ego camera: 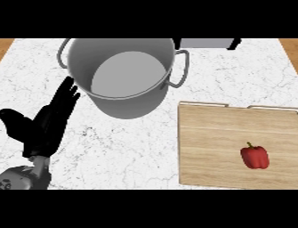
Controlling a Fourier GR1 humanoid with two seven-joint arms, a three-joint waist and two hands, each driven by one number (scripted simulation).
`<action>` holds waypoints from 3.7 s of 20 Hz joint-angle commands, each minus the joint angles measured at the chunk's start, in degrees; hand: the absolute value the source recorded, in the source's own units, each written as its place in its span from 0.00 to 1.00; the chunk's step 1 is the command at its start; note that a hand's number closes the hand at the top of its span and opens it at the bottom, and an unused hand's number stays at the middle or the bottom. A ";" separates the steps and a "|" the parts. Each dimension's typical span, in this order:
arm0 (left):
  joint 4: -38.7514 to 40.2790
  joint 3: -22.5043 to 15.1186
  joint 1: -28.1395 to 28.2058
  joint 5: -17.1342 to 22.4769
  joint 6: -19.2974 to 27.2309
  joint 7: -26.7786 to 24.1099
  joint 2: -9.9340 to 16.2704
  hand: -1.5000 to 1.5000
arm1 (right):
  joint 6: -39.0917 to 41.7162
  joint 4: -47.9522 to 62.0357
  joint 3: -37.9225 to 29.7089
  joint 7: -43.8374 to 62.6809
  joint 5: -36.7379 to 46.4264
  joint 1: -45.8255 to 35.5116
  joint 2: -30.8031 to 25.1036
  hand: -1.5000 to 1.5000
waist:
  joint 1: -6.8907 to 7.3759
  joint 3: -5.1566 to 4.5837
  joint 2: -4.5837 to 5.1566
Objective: Pick the bell pepper from the tray and place it in the pot
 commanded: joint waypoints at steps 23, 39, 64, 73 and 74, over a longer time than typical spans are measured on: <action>0.25 4.81 -1.66 -5.12 -3.75 3.59 -5.49 0.50 | 2.78 -6.18 2.40 9.88 6.11 -0.92 8.74 0.00 | -0.65 -0.09 -0.12; 3.40 7.08 -0.87 -8.35 -7.10 1.23 -8.64 0.50 | 0.36 -4.59 5.44 16.02 22.71 -4.66 17.83 0.00 | -0.67 -0.09 -0.11; -0.13 10.53 0.11 -9.83 -9.80 3.94 -10.09 0.50 | -5.57 -2.11 4.27 29.66 30.95 -5.39 35.88 1.00 | -0.98 -0.32 -0.44; 0.34 11.70 0.52 -10.10 -9.53 3.27 -9.24 0.50 | -18.04 -4.08 -1.98 62.12 40.48 -3.40 46.74 1.00 | -2.82 -1.37 -0.53; 0.02 11.34 0.69 -10.45 -9.29 3.77 -9.32 0.50 | -19.54 -5.49 -1.84 65.79 42.61 -2.96 47.98 1.00 | -2.99 -1.22 -0.90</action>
